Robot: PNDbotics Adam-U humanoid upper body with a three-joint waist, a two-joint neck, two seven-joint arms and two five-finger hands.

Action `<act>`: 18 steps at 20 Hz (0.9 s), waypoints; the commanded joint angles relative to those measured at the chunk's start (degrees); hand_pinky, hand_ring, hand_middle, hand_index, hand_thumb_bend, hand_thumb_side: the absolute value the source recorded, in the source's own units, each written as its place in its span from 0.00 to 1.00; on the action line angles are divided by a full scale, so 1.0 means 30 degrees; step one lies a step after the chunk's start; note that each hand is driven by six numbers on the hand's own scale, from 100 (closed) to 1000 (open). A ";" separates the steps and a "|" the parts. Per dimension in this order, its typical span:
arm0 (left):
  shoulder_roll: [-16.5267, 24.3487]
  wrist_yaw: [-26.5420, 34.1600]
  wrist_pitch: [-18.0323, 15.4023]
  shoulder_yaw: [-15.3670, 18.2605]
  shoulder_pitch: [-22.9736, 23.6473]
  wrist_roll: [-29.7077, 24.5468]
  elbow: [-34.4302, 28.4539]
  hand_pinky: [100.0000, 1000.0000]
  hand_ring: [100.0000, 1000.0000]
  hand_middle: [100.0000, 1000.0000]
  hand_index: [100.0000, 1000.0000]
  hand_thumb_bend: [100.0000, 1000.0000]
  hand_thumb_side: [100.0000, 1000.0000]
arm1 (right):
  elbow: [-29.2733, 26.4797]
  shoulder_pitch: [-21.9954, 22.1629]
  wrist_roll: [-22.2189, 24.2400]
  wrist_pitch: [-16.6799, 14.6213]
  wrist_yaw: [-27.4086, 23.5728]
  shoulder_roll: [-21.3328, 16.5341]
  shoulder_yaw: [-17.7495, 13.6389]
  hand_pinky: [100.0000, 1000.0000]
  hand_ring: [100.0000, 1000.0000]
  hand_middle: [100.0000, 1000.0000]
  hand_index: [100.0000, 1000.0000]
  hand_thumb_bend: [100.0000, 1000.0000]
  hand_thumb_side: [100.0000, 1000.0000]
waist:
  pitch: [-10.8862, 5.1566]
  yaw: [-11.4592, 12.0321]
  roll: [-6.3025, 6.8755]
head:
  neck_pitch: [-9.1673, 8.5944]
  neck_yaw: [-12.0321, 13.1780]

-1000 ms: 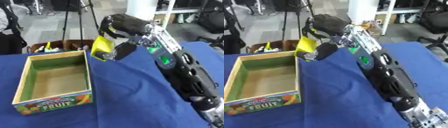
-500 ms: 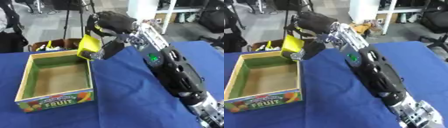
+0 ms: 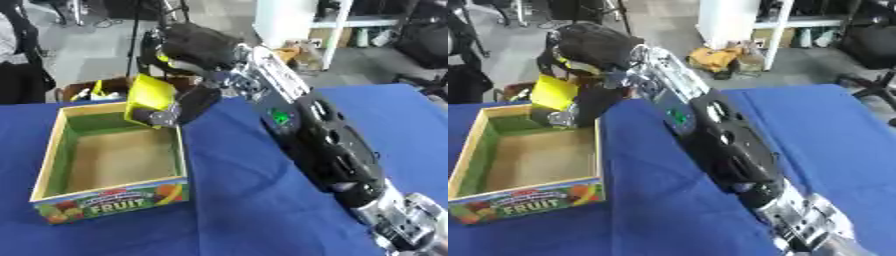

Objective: Pick up objects on the table and place them in the box.

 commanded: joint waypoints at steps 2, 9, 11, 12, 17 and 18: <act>0.0395 0.0140 -0.0103 0.0042 -0.0139 0.0003 -0.0369 0.22 0.39 0.37 0.51 0.07 0.62 | 0.0354 -0.0613 -0.0069 -0.0342 0.0704 0.0089 0.0192 0.47 0.71 0.11 0.01 0.00 0.79 | -0.0183 0.0228 0.0049 | -0.0274 -0.0427; 0.0217 0.0174 -0.0218 -0.0048 -0.0208 -0.0093 -0.0321 0.22 0.39 0.37 0.51 0.07 0.62 | 0.2203 -0.0593 -0.2635 -0.0705 0.2770 0.0157 0.0646 0.44 0.58 0.12 0.01 0.00 0.85 | 0.0215 0.0693 0.0031 | -0.0605 -0.0899; 0.0132 0.0175 -0.0252 -0.0078 -0.0209 -0.0140 -0.0295 0.22 0.39 0.37 0.51 0.08 0.62 | 0.2938 -0.0544 -0.3725 -0.0782 0.3665 0.0097 0.0705 0.44 0.58 0.11 0.01 0.00 0.86 | 0.0358 0.0813 0.0036 | -0.0766 -0.1099; 0.0097 0.0175 -0.0278 -0.0090 -0.0215 -0.0160 -0.0289 0.22 0.39 0.37 0.51 0.08 0.62 | 0.3292 -0.0522 -0.4206 -0.0830 0.4088 0.0076 0.0730 0.44 0.59 0.11 0.01 0.00 0.86 | 0.0433 0.0874 0.0045 | -0.0861 -0.1202; -0.0102 0.0177 -0.0383 -0.0138 -0.0170 -0.0249 -0.0212 0.21 0.39 0.37 0.51 0.08 0.62 | 0.4640 -0.0501 -0.5812 -0.1151 0.5555 0.0102 0.0846 0.44 0.61 0.11 0.01 0.00 0.86 | 0.0759 0.1098 0.0112 | -0.1188 -0.1522; -0.0135 0.0174 -0.0408 -0.0147 -0.0165 -0.0270 -0.0202 0.21 0.39 0.37 0.51 0.08 0.62 | 0.4843 -0.0502 -0.6061 -0.1211 0.5778 0.0118 0.0869 0.44 0.60 0.11 0.01 0.00 0.87 | 0.0813 0.1124 0.0121 | -0.1224 -0.1570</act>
